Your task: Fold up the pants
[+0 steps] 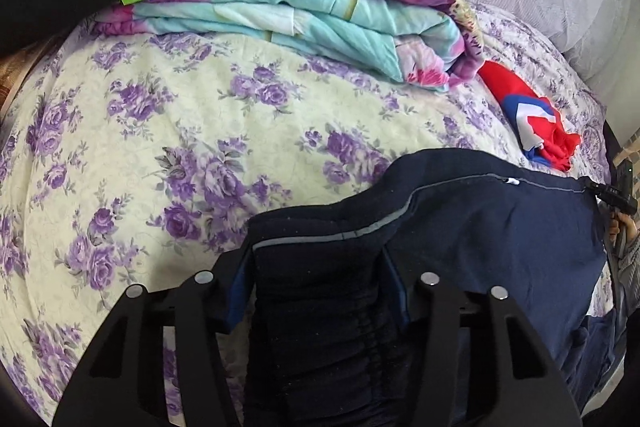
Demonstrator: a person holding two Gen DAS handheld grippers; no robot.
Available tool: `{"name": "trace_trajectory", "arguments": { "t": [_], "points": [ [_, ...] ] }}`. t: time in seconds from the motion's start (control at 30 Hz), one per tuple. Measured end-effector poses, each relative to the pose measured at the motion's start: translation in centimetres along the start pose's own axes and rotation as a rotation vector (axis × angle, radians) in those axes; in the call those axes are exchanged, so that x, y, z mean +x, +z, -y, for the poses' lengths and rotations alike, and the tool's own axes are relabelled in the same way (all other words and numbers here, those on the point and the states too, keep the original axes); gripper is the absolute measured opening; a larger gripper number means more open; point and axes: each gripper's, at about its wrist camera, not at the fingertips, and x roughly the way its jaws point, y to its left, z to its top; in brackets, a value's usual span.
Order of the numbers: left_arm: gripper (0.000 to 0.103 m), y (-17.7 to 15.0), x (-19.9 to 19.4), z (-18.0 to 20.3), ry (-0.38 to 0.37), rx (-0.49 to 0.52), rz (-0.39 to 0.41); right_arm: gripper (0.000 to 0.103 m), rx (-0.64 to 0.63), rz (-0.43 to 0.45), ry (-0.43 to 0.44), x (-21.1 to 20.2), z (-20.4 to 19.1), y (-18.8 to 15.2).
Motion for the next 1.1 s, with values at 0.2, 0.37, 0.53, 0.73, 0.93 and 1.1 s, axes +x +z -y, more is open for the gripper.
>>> {"name": "trace_trajectory", "arguments": {
  "t": [0.2, 0.37, 0.53, 0.73, 0.93, 1.1],
  "points": [
    [0.051, 0.7, -2.8, -0.1, -0.067, -0.026, 0.084, 0.012, 0.025, 0.096, 0.054, -3.7, -0.5, 0.3],
    [0.051, 1.0, -4.6, 0.5, -0.088, -0.015, 0.119, 0.012, 0.032, 0.159, 0.083, -6.5, -1.3, -0.6],
    [0.051, 0.3, -6.8, 0.5, -0.123, -0.027, 0.161, 0.012, 0.053, 0.222, 0.114, -9.9, -1.4, -2.8],
    [0.051, -1.5, -10.3, 1.3, -0.172, -0.028, 0.238, 0.012, 0.046, 0.303, 0.148, -15.4, -1.9, -7.5],
    [0.051, -5.5, -14.2, 1.7, -0.209, -0.02, 0.287, 0.012, -0.008, 0.375, 0.161, -21.1, -3.5, -14.2],
    [0.051, -11.2, -16.2, 1.1, -0.229, -0.024, 0.269, 0.012, -0.022, 0.396, 0.163, -23.7, -3.8, -21.8]
  ]
}}
